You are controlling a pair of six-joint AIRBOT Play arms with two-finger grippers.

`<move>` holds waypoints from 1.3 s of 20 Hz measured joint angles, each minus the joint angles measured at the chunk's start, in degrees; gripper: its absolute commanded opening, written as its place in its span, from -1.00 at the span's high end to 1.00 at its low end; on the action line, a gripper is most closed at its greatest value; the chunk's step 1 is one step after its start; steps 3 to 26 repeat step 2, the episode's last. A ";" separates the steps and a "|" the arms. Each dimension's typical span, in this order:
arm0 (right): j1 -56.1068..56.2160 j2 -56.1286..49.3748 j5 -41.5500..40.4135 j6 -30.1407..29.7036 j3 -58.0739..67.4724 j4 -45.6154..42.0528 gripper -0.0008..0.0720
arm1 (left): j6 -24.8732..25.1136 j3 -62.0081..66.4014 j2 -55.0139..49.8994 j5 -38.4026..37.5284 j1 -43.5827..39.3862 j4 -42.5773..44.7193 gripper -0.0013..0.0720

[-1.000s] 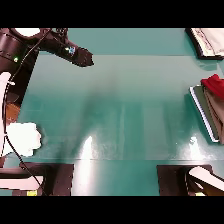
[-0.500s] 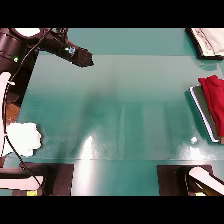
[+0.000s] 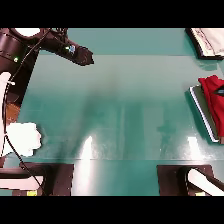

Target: Fold the shirts.

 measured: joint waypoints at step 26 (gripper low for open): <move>4.13 0.00 -0.50 -0.46 0.00 0.48 0.93 | -0.02 0.00 0.00 0.09 0.00 0.00 0.90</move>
